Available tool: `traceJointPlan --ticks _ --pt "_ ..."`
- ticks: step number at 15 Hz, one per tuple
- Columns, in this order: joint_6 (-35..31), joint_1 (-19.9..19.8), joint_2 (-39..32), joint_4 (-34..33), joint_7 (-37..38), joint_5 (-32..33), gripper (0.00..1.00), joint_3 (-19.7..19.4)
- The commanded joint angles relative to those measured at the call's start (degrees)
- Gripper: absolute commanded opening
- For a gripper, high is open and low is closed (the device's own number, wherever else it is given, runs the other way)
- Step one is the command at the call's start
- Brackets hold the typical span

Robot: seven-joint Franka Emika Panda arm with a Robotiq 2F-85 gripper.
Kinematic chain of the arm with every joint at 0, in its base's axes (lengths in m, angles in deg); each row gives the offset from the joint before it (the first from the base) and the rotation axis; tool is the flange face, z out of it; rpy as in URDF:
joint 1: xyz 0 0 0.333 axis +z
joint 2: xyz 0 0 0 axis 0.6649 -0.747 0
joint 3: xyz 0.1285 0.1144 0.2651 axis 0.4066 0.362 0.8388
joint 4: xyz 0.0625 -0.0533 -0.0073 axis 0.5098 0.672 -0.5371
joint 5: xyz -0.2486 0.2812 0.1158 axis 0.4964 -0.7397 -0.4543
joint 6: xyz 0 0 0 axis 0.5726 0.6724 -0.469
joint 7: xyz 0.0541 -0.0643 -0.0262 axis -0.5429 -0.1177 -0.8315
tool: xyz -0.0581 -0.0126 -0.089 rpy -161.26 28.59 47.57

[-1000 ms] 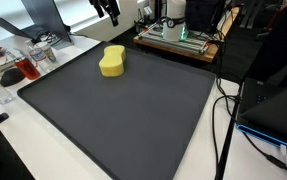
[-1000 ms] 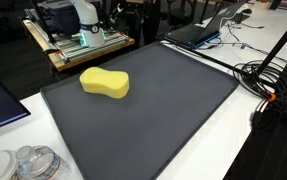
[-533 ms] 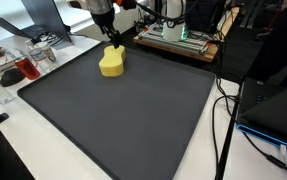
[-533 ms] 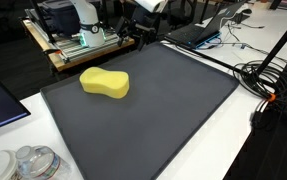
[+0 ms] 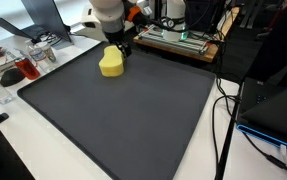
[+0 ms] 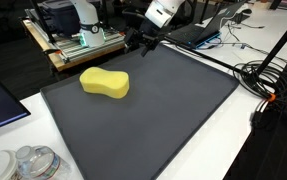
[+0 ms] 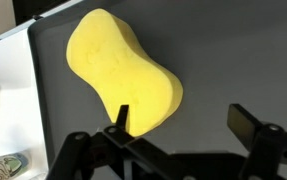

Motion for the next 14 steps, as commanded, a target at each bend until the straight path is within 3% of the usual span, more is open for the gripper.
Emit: traceJointPlan --ticks 1,9,14 --pt "-2.0 0.3 3.9 5.5 -5.6 0.4 1.00 0.4" --pt "-11.6 -2.4 16.9 23.6 -17.1 -0.9 1.00 0.5" --pt "-19.0 -5.4 27.8 36.7 -27.5 4.2 1.00 -1.0"
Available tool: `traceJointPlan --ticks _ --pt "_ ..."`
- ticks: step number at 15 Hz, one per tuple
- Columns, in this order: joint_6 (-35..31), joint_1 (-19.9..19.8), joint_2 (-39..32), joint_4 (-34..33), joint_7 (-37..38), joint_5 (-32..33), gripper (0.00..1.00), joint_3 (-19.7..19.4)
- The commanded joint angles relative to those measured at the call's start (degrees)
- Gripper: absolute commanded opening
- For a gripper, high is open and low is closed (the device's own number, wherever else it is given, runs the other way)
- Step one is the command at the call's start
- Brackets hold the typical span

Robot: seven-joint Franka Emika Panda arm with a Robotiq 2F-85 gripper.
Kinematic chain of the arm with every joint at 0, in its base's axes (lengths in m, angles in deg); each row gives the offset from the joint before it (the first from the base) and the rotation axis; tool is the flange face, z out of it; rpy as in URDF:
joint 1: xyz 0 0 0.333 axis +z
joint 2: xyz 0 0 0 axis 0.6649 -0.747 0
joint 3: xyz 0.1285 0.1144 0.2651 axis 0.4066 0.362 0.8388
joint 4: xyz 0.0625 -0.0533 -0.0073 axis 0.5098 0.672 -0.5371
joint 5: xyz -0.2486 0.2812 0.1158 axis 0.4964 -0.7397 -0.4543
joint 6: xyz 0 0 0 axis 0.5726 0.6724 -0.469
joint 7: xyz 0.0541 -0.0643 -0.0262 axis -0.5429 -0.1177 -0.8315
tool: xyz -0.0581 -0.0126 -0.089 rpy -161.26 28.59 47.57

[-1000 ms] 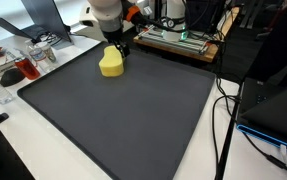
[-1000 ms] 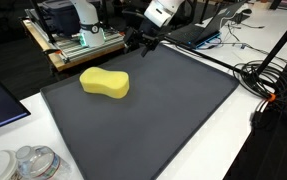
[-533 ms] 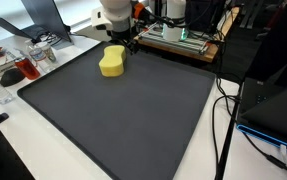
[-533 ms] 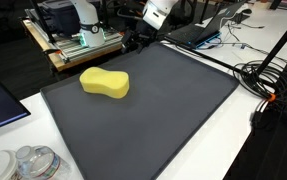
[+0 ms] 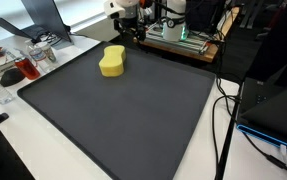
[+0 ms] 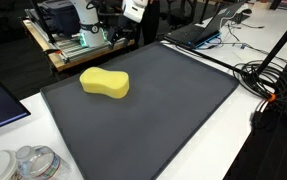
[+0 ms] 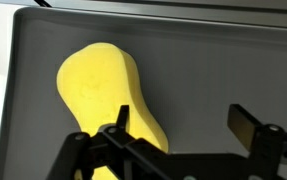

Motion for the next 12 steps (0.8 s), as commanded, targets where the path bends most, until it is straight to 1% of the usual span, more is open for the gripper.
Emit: traceJointPlan --ticks 1,3,4,5,6,7,8,9,10,12 --pt "-8.3 -3.3 11.2 11.9 -9.2 3.7 1.00 -2.1" --pt "-14.8 -6.0 15.6 16.3 -15.5 5.6 1.00 -4.6" --pt "-17.8 -7.6 17.0 17.9 -20.0 6.3 1.00 -6.5" --pt "-21.0 -8.6 18.1 19.1 -24.9 5.2 1.00 -9.2" --pt "-22.7 -5.1 18.0 19.3 -29.1 1.7 1.00 -16.3" --pt "-18.7 -8.3 14.5 16.0 -22.3 3.3 1.00 -7.8" --pt "-20.6 -8.5 15.5 17.1 -25.8 2.8 1.00 -10.8" --pt "-21.6 -8.8 16.1 17.7 -27.9 2.5 1.00 -12.7" --pt "-22.0 -8.8 16.5 18.1 -28.8 2.4 1.00 -13.5" --pt "-22.0 -8.2 16.7 18.2 -28.9 2.2 1.00 -13.5"
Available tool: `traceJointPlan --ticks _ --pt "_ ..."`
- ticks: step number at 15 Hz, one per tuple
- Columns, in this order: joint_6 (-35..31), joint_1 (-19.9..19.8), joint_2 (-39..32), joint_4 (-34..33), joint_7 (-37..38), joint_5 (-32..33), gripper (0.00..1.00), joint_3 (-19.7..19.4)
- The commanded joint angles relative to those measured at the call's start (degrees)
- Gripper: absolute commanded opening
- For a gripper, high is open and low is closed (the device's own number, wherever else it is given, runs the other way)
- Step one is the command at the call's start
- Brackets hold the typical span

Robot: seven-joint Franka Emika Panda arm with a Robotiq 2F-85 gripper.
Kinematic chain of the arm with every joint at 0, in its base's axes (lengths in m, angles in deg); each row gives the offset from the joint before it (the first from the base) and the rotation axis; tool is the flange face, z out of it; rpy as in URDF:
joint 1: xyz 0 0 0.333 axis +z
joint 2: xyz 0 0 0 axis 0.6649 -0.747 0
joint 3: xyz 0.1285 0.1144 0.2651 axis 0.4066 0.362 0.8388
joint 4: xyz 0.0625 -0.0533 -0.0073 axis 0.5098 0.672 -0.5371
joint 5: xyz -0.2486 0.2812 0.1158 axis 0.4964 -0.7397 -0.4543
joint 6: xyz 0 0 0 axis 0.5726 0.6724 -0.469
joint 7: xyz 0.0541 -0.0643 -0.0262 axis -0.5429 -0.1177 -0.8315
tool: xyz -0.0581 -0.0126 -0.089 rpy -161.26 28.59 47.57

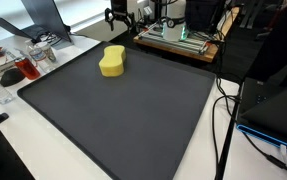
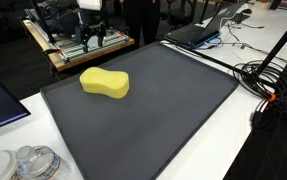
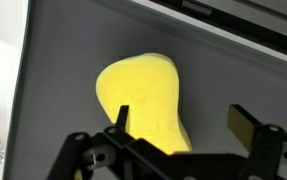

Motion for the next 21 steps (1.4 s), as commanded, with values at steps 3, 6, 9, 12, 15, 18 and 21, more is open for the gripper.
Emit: traceJointPlan --ticks 3,6,9,12,15,18,21 --pt "2.3 -0.9 -0.3 -0.5 -4.8 -4.0 1.00 1.5" --pt "5.8 -1.5 -0.6 -1.3 -12.8 -10.8 1.00 -1.6" --pt "8.0 -2.9 -0.2 -2.4 -23.0 -18.3 1.00 -6.0" --pt "10.5 -5.4 -1.7 -5.1 -32.8 -24.4 1.00 -10.7" --pt "13.9 -7.6 -4.2 -8.8 -41.5 -31.6 1.00 -14.8" --pt "17.8 -8.6 -9.1 -14.2 -49.0 -39.4 1.00 -17.7" --pt "21.9 -9.5 -16.0 -21.0 -54.5 -46.4 1.00 -18.2"
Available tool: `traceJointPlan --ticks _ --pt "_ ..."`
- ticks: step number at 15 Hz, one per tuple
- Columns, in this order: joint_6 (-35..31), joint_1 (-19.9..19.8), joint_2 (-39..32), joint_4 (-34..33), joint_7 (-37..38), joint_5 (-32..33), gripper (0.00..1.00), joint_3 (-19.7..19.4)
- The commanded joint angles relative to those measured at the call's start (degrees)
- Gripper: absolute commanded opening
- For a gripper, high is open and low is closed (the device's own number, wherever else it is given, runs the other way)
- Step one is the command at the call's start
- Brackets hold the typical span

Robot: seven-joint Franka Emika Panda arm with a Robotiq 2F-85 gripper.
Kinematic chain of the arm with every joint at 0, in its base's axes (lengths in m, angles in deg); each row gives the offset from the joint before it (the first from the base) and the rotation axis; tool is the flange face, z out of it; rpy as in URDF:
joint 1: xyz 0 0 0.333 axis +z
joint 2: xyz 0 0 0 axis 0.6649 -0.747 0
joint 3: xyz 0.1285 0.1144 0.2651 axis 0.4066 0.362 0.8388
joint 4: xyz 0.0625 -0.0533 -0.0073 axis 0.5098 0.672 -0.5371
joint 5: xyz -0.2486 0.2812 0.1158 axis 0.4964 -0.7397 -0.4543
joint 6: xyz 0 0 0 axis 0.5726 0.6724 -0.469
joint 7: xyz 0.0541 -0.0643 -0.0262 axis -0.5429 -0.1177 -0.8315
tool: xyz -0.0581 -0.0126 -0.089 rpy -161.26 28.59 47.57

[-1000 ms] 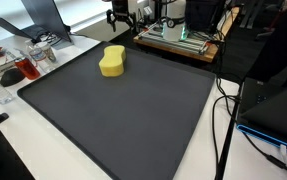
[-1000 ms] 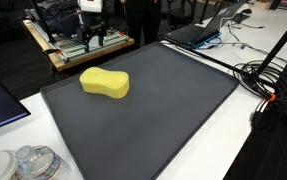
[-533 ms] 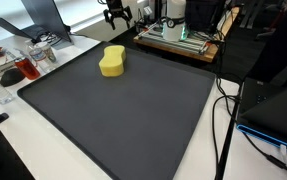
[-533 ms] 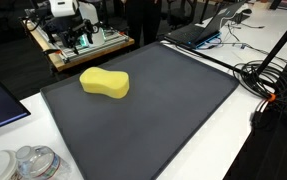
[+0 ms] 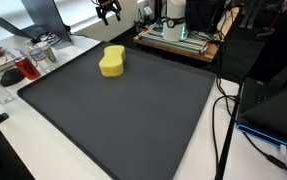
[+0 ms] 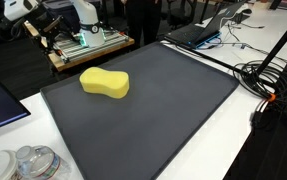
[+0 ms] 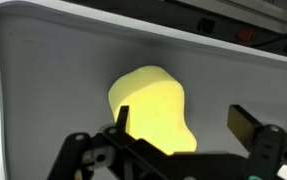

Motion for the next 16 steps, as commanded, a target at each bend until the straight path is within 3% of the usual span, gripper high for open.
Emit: traceJointPlan --ticks 1,4,10,16 --pt "6.0 -1.3 -10.7 -10.1 -6.8 -8.6 1.00 0.4" --pt "8.4 -3.7 -17.6 -16.9 -8.2 -10.6 1.00 4.0" --pt "11.7 -8.9 -26.4 -27.9 -6.4 -7.4 1.00 13.2" --pt "11.9 -8.9 -29.4 -33.3 -4.2 -3.0 1.00 18.4"
